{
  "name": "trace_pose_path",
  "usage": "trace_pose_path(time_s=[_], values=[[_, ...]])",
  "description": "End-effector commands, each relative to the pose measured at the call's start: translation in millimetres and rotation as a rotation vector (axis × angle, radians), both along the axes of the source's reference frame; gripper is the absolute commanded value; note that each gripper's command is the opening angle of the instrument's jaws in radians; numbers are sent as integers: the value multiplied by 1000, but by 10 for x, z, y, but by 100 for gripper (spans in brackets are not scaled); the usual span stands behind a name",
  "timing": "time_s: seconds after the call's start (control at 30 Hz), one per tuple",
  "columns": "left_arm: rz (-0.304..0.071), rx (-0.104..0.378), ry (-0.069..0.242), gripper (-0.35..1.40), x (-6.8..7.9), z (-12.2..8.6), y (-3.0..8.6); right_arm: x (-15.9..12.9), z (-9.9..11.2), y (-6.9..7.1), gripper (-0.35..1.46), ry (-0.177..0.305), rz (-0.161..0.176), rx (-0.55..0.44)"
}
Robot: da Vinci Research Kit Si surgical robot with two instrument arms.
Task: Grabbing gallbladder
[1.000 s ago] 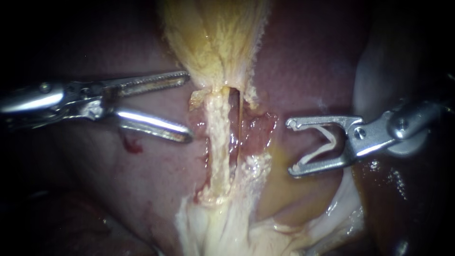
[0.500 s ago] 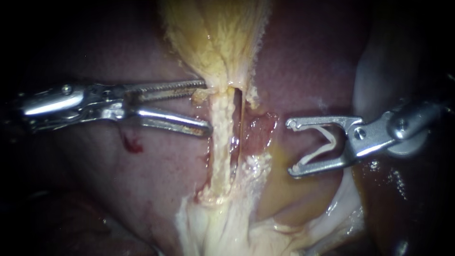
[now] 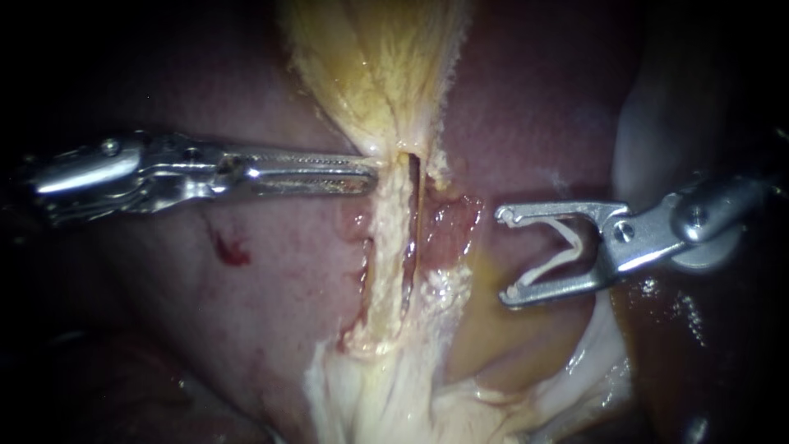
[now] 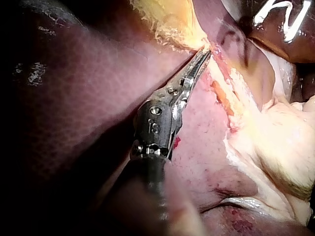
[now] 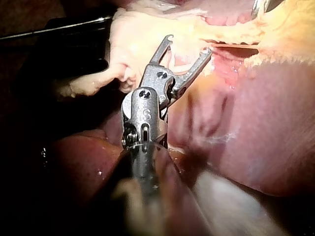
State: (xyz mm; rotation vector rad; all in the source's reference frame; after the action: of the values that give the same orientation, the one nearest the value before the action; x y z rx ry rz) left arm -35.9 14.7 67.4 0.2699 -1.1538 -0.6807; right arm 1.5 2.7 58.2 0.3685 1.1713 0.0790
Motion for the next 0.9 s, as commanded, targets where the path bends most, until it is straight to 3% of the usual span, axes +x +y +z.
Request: trace_pose_path(time_s=[0.03,0.1,0.17,0.47,0.73,0.9], values=[[5,18,7,-35,1,-1,-1,0,0,0,49,0,0,0],[6,61,32,-35,4,-2,-2,0,0,0,49,0,0,0],[10,71,47,-35,6,-3,-2,0,0,0,49,0,0,0],[5,103,38,-35,23,-25,2,0,-1,-1,49,0,0,0],[-19,119,37,-35,58,-57,24,0,0,0,49,0,0,0],[-42,121,29,-35,71,-75,36,-1,0,0,49,0,0,0]])
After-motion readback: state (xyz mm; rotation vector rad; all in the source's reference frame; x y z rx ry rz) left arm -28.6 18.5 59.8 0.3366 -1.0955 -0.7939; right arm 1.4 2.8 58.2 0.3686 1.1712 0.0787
